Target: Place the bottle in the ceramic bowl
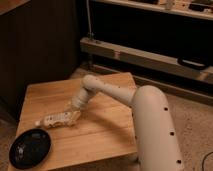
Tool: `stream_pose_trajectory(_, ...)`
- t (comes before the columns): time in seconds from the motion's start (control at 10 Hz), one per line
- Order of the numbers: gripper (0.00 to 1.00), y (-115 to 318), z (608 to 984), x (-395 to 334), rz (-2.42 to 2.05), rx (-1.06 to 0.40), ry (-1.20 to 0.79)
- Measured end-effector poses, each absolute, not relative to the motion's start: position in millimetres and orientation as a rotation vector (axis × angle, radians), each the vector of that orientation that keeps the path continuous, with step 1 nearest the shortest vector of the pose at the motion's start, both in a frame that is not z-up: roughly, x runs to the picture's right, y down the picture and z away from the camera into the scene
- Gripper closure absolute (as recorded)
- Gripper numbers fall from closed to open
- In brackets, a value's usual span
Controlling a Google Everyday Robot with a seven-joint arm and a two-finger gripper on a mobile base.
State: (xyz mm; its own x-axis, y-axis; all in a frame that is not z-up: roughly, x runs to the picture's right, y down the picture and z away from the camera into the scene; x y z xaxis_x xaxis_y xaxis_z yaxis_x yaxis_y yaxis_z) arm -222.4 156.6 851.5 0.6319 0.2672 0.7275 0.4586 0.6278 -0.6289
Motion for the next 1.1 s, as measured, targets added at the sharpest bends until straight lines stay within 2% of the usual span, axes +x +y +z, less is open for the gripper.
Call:
stream_pose_trajectory(0.1,0.42,157,853,-221,-0.11,-0.922,-0.9)
stream_pose_trajectory(0.6,0.94,157,857,-210,-0.027,-0.923,-0.853)
stream_pose_trajectory(0.7,0.99,157,857,-208,-0.016,-0.921,-0.846)
stream_pose_trajectory(1.1,1.0,152,848,-181,0.036,-0.829,-0.781)
